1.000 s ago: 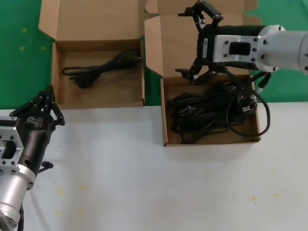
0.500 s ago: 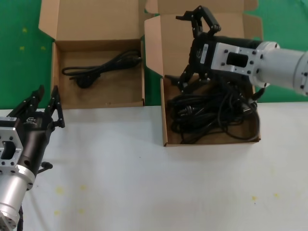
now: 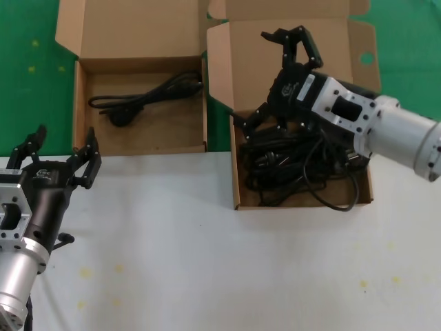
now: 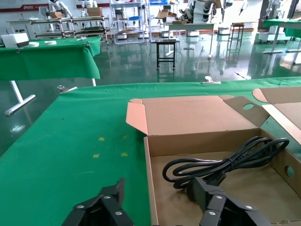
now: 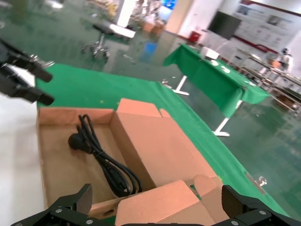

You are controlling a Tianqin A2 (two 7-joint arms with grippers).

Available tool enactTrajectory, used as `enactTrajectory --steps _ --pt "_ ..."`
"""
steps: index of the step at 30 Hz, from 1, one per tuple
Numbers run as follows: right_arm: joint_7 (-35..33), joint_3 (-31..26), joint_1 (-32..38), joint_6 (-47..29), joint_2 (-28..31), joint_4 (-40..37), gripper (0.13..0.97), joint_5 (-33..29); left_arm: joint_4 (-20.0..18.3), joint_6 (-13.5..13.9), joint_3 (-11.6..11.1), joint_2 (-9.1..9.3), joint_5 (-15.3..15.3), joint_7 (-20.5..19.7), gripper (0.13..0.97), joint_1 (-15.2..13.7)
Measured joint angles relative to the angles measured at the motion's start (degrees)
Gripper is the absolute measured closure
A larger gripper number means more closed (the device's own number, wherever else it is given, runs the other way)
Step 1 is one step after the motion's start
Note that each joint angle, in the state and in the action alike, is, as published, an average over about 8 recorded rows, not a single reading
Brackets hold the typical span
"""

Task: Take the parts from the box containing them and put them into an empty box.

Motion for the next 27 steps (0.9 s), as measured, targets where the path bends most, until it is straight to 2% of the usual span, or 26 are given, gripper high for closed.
enactTrajectory --steps 8,9,17,27 --pt "-0.33 3.21 -6.05 4.92 -1.2 1.06 0.129 4.29 -0.05 -0.15 -0.08 -0.01 -0.15 0.1 0.485 0.16" --pt "-0.37 3.6 -6.81 5.55 -1.35 1.19 0.129 4.84 -0.06 -0.17 -0.09 -0.01 -0.17 0.11 0.485 0.18" --pt "-0.71 6.84 -12.89 10.52 -2.54 2.27 0.129 9.2 -0.11 -0.32 -0.16 -0.01 -0.31 0.21 0.303 0.33" --pt "-1.12 10.86 -20.46 16.64 -4.04 3.6 0.129 14.6 -0.17 -0.5 -0.25 -0.02 -0.5 0.34 0.186 0.53"
